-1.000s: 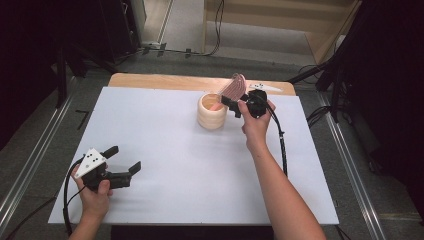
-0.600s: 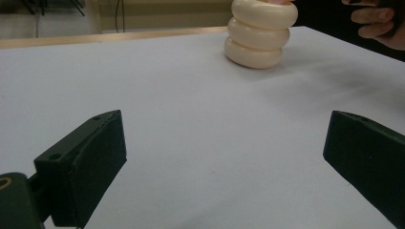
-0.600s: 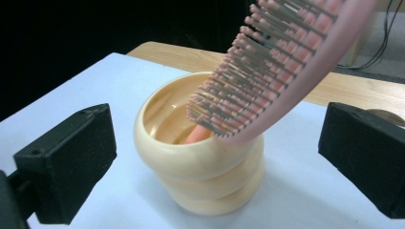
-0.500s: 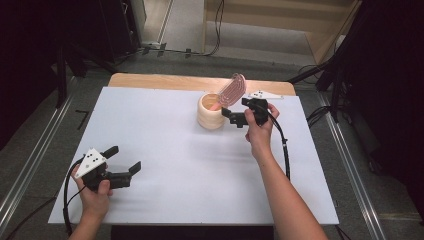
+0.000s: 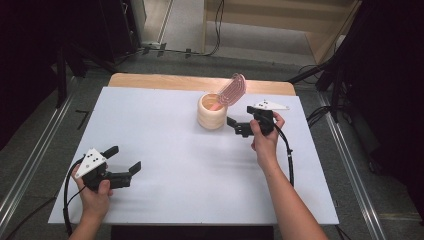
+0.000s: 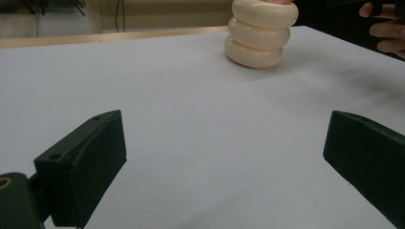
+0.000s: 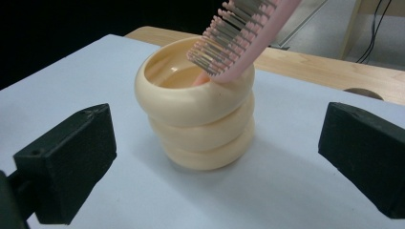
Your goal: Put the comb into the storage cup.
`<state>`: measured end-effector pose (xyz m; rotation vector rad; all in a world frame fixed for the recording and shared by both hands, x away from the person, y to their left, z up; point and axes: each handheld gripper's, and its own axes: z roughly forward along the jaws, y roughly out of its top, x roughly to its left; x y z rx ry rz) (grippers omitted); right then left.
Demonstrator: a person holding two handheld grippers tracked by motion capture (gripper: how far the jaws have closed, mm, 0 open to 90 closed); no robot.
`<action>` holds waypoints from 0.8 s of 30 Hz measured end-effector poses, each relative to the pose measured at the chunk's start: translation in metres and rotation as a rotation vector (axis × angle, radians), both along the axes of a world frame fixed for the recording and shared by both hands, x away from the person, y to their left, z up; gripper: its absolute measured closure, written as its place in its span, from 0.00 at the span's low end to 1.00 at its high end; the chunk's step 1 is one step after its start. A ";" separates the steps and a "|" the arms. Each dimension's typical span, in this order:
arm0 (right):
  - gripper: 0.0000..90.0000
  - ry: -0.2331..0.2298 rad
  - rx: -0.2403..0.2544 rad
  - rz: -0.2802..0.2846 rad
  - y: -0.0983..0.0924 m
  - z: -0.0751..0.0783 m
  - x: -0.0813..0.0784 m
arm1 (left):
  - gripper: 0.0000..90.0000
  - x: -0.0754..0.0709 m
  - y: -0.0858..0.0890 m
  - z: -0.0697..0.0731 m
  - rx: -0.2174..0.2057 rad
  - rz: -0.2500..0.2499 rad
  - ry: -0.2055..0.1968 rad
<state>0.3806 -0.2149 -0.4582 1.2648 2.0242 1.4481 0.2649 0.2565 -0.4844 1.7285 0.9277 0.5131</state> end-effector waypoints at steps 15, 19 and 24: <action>0.00 -0.019 -0.021 0.030 -0.002 -0.018 -0.024 | 0.01 0.000 0.000 0.000 0.002 0.002 0.001; 0.00 -0.012 -0.022 0.030 -0.004 -0.025 -0.030 | 0.01 0.000 0.000 0.000 0.004 0.002 0.002; 0.00 -0.005 -0.009 0.020 -0.010 -0.033 -0.037 | 0.01 0.000 0.000 0.000 0.009 0.001 0.003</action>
